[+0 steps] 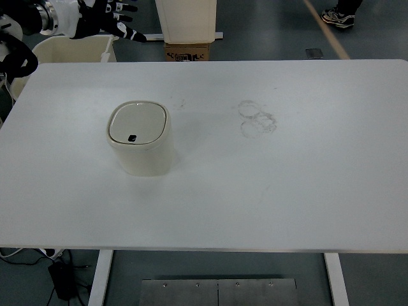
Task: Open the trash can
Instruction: 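Raise the left hand and move it over the cream trash can, then lower the left hand fingers onto the trash can lid's front edge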
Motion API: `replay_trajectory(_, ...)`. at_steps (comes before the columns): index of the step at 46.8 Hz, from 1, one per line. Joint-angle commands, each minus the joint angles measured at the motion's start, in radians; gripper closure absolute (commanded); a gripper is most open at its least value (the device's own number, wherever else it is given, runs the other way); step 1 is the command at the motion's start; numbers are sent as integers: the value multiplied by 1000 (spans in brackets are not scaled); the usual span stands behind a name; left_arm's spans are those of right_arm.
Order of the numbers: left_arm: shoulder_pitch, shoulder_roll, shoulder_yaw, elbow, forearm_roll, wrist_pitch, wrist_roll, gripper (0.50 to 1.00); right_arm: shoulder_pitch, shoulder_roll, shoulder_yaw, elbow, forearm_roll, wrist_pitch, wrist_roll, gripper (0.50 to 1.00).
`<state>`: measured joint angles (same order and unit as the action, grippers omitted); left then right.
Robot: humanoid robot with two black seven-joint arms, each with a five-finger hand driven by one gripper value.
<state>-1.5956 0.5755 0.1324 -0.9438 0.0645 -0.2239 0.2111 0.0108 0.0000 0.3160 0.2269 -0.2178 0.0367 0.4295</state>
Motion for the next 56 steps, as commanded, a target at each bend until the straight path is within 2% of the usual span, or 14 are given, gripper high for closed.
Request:
replay_trajectory(1, -33, 0, 61, -50, 0, -3, 1, 500, 0, 0, 0, 0, 0, 0, 0, 509)
replay_trajectory(15, -197, -9, 275, -230, 24, -48, 2, 500, 1, 0, 0, 0, 0, 0, 0, 509)
replay_trajectory(23, -297, -12, 338, -296, 54, -126, 28, 500, 3, 0, 0, -1, 0, 0, 0, 509)
replay_trajectory(43, -466, -28, 481, -487, 69, -147, 37, 500, 6, 0, -1, -1, 0, 0, 0, 507)
replay_trajectory(56, -552, -19, 585, -513, 71, -184, 42, 500, 9, 0, -1, -3, -2, -1, 0, 509)
